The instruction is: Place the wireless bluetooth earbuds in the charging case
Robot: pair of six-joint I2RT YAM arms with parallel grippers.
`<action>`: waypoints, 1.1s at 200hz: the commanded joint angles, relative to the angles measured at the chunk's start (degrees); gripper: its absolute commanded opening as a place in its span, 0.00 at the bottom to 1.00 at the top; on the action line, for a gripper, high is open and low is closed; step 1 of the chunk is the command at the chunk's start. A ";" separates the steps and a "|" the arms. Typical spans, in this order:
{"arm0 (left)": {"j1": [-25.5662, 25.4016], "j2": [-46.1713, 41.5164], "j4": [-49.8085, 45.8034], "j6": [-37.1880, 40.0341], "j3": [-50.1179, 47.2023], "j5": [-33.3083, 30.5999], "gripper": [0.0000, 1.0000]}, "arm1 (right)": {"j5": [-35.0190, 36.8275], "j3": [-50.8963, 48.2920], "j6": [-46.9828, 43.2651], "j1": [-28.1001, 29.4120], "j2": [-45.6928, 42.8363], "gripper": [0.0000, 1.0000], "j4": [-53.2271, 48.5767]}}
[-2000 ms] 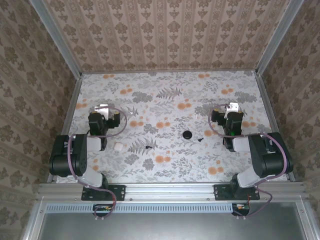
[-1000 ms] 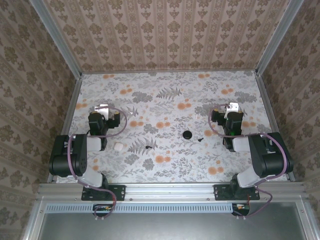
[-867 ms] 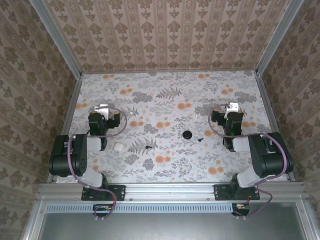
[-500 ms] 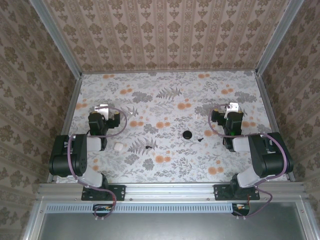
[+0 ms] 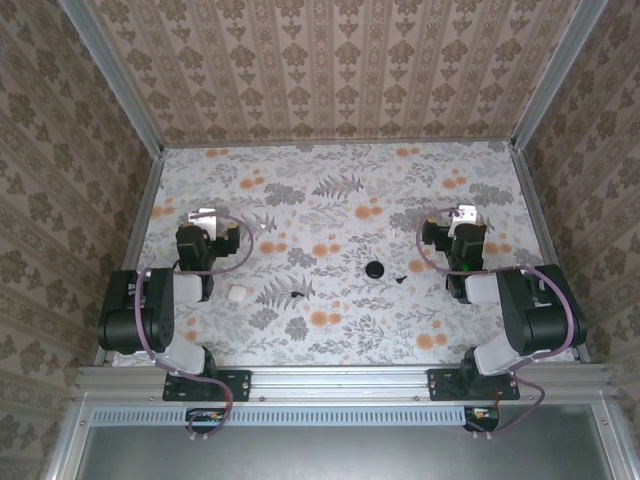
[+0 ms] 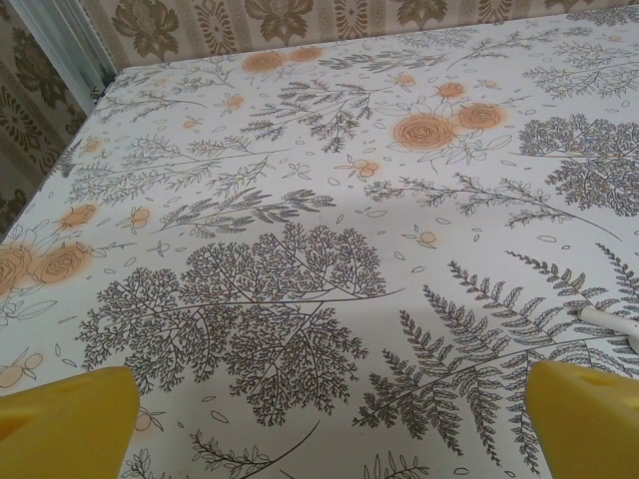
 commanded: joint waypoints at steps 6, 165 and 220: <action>0.11 -3.17 -4.74 -1.06 2.10 -1.33 1.00 | -2.48 3.85 -1.18 0.44 -6.25 1.00 -10.91; 2.66 -33.89 -93.52 -45.37 17.05 1.73 0.74 | -4.96 27.41 24.45 36.64 -10.24 0.99 -63.89; -9.30 -28.39 -90.99 -53.67 13.41 2.62 0.66 | -3.72 34.36 26.43 49.51 3.24 1.00 -63.47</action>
